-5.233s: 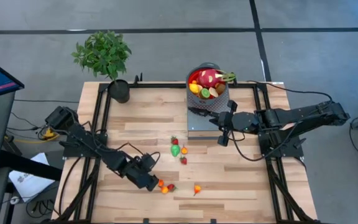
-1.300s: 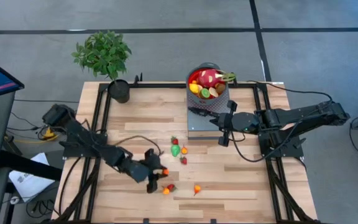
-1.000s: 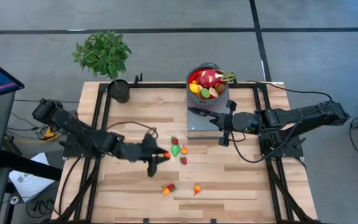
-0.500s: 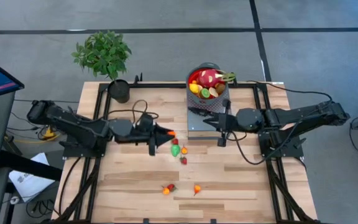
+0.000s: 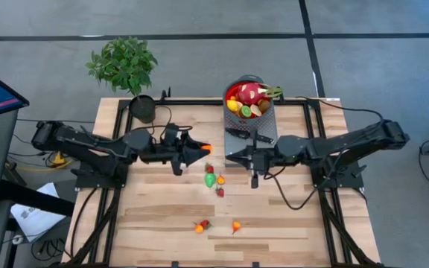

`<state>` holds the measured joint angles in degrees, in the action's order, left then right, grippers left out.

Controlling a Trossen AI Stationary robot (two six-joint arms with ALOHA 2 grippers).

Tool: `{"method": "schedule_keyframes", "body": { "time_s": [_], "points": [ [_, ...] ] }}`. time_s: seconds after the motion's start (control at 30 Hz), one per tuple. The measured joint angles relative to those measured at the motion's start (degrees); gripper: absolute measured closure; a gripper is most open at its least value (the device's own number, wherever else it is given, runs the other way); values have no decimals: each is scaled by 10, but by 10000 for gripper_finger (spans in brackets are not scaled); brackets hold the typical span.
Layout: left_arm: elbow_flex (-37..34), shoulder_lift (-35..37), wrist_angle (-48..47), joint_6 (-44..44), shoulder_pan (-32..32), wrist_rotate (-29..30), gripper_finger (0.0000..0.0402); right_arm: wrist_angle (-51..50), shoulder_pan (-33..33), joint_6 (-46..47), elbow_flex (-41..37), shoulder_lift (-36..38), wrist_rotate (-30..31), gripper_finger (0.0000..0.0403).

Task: Pick & Place Fruit
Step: Put the yellow pear into the red colander on the shelf

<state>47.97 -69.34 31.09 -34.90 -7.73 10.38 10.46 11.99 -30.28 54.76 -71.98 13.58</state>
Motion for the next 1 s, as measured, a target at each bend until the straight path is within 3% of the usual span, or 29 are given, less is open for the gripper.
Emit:
{"method": "schedule_keyframes", "body": {
  "time_s": [0.3,0.4,0.53,0.83,1.0],
  "points": [
    [0,-31,6,0,6,19,272,69,-1,-2,0,-5,1,401],
    [0,-41,15,0,8,19,272,82,-1,-1,0,-4,1,381],
    [0,-46,23,0,8,16,272,80,-1,17,0,-4,2,313],
    [0,-45,30,1,8,10,272,98,-3,52,0,-21,2,99],
    [0,-45,34,1,8,9,272,144,-10,48,0,-59,2,30]
  ]
}}
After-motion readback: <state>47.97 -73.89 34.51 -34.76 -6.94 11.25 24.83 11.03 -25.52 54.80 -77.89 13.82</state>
